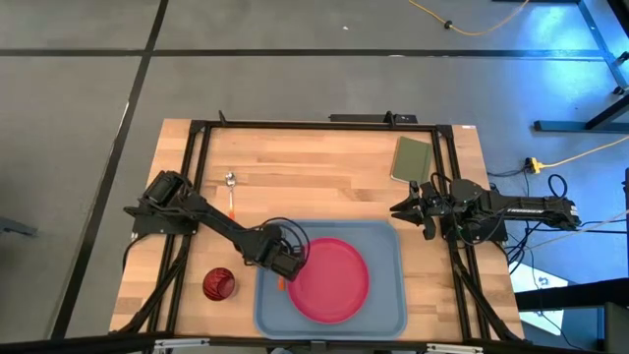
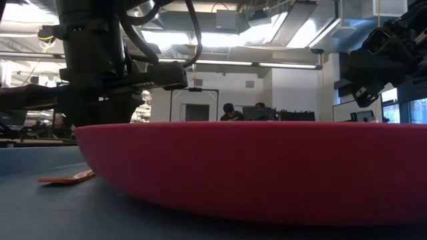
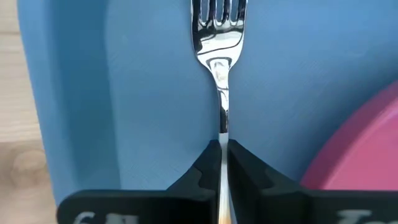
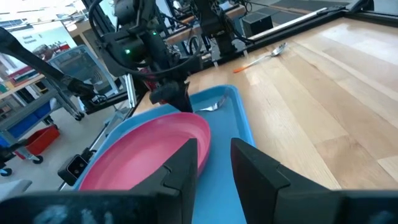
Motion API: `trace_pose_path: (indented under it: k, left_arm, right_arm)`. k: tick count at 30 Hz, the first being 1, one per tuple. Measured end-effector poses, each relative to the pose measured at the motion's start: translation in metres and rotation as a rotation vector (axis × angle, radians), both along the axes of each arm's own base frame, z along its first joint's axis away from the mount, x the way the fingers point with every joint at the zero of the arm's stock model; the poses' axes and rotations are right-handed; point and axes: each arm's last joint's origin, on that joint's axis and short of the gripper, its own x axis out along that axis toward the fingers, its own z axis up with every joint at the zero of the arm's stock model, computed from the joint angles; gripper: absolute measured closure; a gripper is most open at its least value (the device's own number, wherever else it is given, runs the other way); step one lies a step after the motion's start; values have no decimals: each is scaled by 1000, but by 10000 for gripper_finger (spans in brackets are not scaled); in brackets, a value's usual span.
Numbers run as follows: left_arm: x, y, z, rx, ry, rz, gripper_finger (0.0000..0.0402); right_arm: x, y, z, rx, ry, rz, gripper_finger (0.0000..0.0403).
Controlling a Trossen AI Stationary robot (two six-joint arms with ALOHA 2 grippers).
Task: Pick and place plate/cup/fork/spoon on tray
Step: Put the orange fork on the blue tray to the left of the pink plate
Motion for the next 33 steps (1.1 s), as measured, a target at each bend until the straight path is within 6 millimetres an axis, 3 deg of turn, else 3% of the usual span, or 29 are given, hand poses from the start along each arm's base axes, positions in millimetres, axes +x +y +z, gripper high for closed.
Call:
trace_pose_path:
  k: [9,33]
  left_arm:
    - [0,0,-1,40,-2,-69,375]
    - [2,5,-2,115,-33,-51,374]
  right_arm:
    - [0,0,0,0,0,1,302]
    - [0,0,0,0,0,1,302]
